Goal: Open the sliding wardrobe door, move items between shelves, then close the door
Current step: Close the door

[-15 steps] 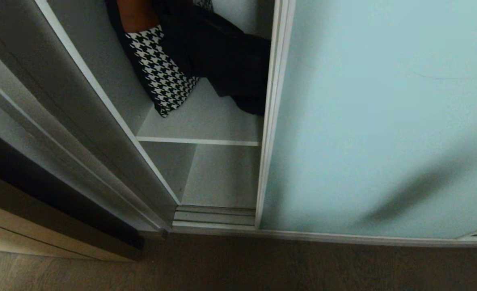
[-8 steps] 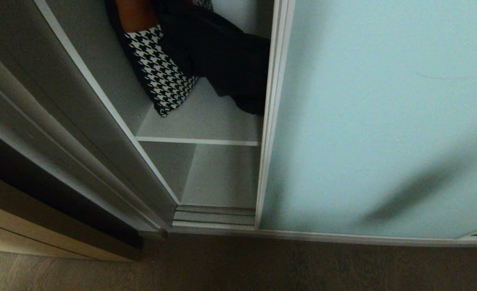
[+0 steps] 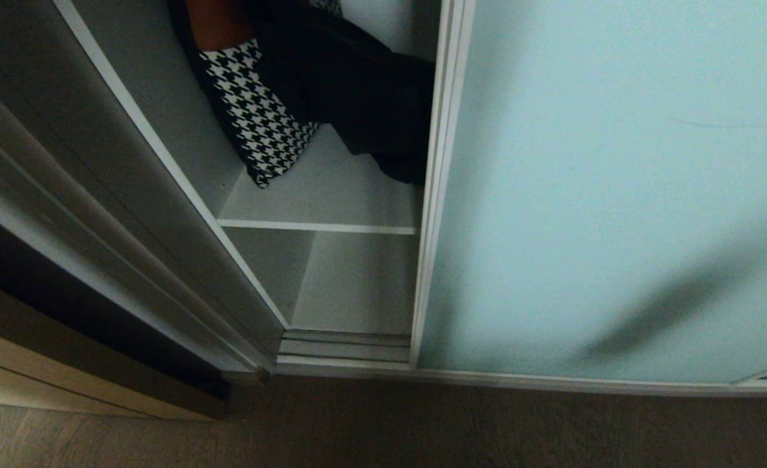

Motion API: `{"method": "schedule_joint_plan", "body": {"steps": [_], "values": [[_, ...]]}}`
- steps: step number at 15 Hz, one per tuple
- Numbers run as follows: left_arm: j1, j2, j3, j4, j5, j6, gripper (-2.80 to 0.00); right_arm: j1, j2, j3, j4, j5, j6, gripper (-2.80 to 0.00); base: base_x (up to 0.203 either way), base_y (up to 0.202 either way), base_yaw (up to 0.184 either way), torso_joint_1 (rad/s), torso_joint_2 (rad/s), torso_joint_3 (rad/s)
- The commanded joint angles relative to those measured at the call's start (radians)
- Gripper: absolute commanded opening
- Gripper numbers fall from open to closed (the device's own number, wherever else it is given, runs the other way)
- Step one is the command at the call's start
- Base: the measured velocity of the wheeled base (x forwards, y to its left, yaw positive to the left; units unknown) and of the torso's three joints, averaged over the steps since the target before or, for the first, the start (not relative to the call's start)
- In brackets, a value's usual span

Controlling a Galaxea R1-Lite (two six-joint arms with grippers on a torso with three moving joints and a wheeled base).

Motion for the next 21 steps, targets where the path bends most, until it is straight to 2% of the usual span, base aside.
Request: {"method": "schedule_joint_plan", "body": {"steps": [1,4,6,9,12,15,16,17,19,20,21], "values": [[-0.141,0.057,-0.03,0.003,-0.005,-0.002,-2.8,0.0,0.0,0.0,-0.001,0.0,-0.001,-2.8,0.0,0.0,0.0,0.0,0.0,0.0],[-0.303,0.015,-0.003,0.008,-0.005,-0.027,-2.8,0.0,0.001,0.0,-0.001,0.0,-0.001,-2.8,0.0,0.0,0.0,0.0,0.0,0.0],[-0.337,-0.049,0.078,0.007,-0.006,-0.071,-2.8,0.0,0.002,0.0,-0.001,0.0,-0.001,-2.8,0.0,0.0,0.0,0.0,0.0,0.0],[-0.382,-0.14,0.238,0.001,-0.046,-0.092,-2.8,0.0,0.001,0.0,-0.001,0.0,0.001,-2.8,0.0,0.0,0.0,0.0,0.0,0.0],[-0.412,-0.136,0.264,-0.007,-0.057,-0.095,-2.8,0.0,0.0,0.0,-0.001,0.0,-0.001,-2.8,0.0,0.0,0.0,0.0,0.0,0.0],[-0.44,-0.056,0.259,-0.016,-0.047,-0.09,-2.8,0.0,0.0,0.0,-0.001,0.0,-0.001,-2.8,0.0,0.0,0.0,0.0,0.0,0.0],[-0.442,-0.026,0.253,-0.031,-0.039,-0.098,-2.8,0.0,0.002,0.0,-0.001,0.0,-0.001,-2.8,0.0,0.0,0.0,0.0,0.0,0.0],[-0.444,0.01,0.242,-0.063,-0.018,-0.135,-2.8,0.0,0.001,0.0,-0.001,0.0,0.0,-2.8,0.0,0.0,0.0,0.0,0.0,0.0],[-0.45,0.082,0.223,-0.136,0.055,-0.173,-2.8,0.0,0.0,0.0,-0.001,0.0,-0.001,-2.8,0.0,0.0,0.0,0.0,0.0,0.0],[-0.458,0.113,0.213,-0.193,0.112,-0.19,-2.8,0.0,0.0,0.0,-0.001,0.0,0.0,-2.8,0.0,0.0,0.0,0.0,0.0,0.0],[-0.471,0.125,0.207,-0.217,0.134,-0.216,-2.8,0.0,0.0,0.0,-0.001,0.0,-0.001,-2.8,0.0,0.0,0.0,0.0,0.0,0.0]]}}
